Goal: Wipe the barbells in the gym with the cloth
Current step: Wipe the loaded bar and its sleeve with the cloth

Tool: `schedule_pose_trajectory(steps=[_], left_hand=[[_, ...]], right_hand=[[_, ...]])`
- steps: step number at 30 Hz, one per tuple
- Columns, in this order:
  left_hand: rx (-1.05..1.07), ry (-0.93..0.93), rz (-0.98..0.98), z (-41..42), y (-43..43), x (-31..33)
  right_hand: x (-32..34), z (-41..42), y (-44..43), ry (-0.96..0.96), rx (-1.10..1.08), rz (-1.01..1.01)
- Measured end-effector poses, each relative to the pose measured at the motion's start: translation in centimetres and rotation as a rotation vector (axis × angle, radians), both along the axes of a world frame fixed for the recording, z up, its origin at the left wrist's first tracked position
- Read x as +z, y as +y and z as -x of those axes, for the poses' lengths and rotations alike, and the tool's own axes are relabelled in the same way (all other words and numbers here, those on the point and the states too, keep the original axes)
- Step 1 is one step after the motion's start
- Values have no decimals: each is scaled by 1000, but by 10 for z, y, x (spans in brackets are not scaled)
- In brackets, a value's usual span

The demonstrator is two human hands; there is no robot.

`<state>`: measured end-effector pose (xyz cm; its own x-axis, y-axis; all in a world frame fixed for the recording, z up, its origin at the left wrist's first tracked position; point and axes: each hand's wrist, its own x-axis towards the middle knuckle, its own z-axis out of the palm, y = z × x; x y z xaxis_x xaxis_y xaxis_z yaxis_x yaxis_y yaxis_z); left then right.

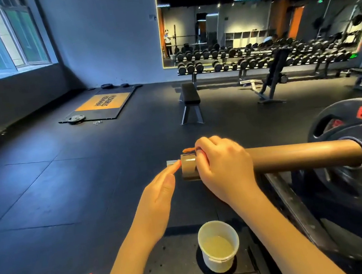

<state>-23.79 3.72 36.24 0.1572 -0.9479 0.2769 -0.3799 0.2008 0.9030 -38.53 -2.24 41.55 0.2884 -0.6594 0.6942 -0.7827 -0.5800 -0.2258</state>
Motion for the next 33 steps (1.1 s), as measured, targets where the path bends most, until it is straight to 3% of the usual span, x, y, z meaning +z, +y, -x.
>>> schedule_pose_trajectory(steps=[8, 22, 33], left_hand=[[20, 142, 5, 2, -22, 0], [124, 198, 144, -11, -77, 1], [-86, 341, 157, -14, -149, 17]], right_hand=[[17, 4, 1, 148, 90, -182], [45, -20, -13, 298, 175, -487], [51, -21, -10, 303, 197, -554]])
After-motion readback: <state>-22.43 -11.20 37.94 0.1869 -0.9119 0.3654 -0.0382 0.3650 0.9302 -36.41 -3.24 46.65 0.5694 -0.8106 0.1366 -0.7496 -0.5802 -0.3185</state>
